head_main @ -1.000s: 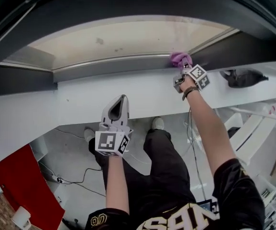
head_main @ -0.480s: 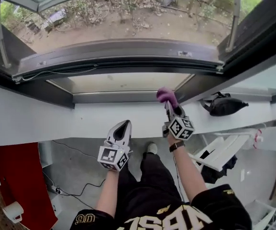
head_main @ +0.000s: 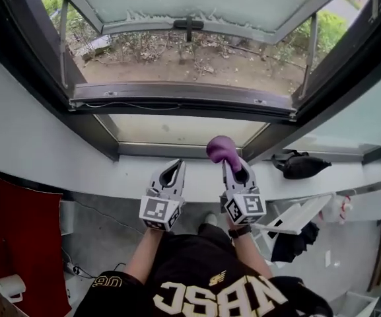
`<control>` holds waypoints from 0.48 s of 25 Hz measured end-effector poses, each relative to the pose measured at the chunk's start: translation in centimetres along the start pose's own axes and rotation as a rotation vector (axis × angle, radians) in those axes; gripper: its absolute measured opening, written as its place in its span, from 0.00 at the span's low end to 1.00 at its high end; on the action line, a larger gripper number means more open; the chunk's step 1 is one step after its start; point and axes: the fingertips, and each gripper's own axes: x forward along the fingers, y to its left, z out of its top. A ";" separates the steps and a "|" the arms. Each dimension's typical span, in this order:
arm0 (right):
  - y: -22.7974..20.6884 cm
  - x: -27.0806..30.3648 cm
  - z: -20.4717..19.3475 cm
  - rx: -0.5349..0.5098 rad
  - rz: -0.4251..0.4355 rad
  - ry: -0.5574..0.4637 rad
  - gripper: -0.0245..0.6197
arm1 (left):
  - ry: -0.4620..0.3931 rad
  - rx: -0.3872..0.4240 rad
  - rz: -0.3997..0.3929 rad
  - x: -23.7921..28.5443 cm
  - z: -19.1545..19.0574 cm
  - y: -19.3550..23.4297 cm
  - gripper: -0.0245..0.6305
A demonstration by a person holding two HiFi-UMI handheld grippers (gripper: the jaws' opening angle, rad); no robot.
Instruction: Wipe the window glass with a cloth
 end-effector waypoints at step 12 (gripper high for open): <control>6.4 0.4 4.0 -0.097 0.014 -0.106 0.16 | -0.069 0.114 0.026 -1.7 5.9 2.0 0.05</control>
